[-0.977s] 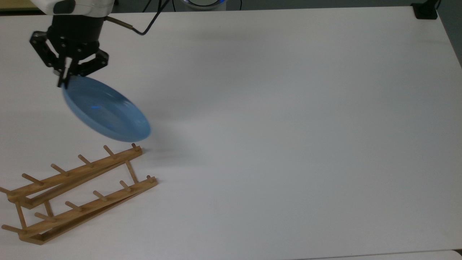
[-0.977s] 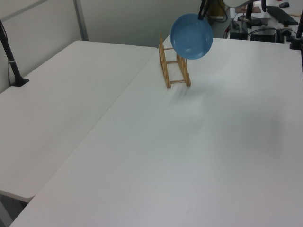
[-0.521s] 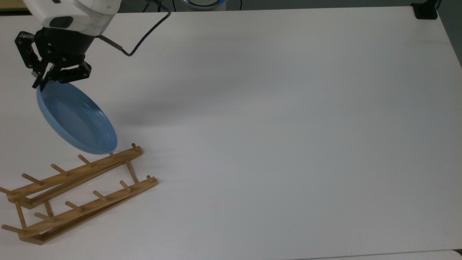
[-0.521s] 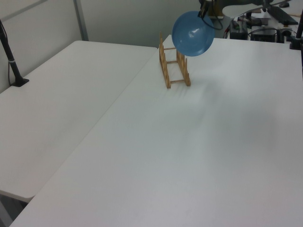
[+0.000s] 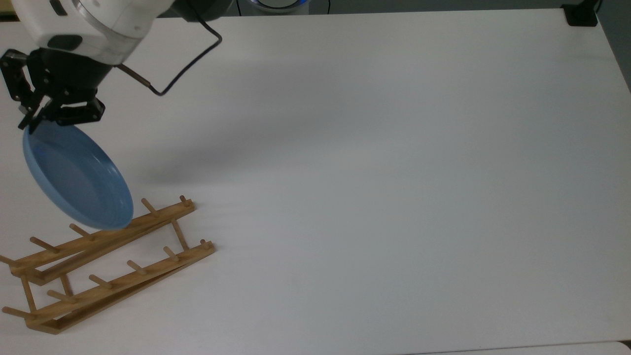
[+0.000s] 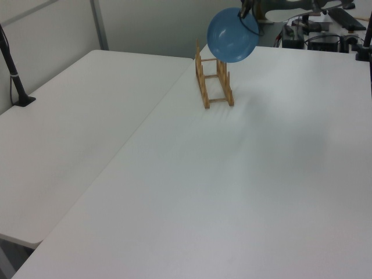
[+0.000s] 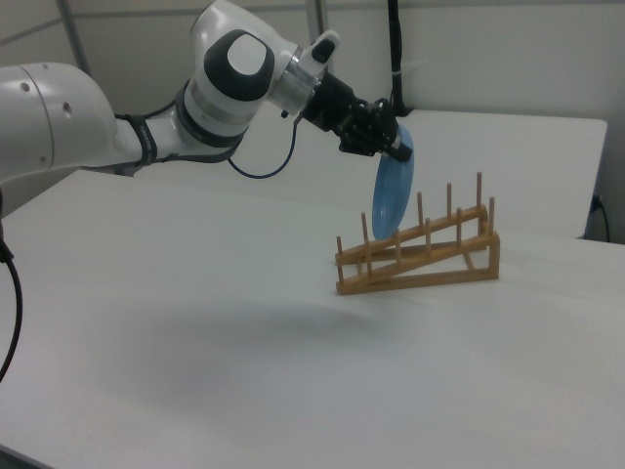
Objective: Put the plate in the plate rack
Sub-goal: 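Lower the plate edge-first between the rack's pegs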
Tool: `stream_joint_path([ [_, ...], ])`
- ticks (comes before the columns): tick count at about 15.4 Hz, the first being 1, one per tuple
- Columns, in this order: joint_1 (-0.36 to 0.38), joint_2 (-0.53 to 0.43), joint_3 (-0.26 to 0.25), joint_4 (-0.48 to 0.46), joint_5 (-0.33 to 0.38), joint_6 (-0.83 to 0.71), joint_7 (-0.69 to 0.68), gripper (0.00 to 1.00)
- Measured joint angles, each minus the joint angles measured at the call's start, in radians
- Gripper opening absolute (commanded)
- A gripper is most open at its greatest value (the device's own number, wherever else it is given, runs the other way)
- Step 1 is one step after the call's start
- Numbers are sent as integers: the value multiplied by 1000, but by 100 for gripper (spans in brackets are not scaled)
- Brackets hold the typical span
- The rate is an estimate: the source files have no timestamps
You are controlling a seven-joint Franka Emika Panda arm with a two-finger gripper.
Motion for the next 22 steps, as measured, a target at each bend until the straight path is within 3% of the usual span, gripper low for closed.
stream_joint_path([
  [8, 55, 122, -30, 70, -40, 9, 79, 0],
  [17, 108, 196, -56, 72, -87, 77, 137, 2],
  [18, 114, 206, -56, 72, -87, 77, 138, 15],
  [21, 122, 225, -56, 72, -87, 77, 141, 100],
  [22, 122, 226, -56, 72, -87, 79, 142, 100],
])
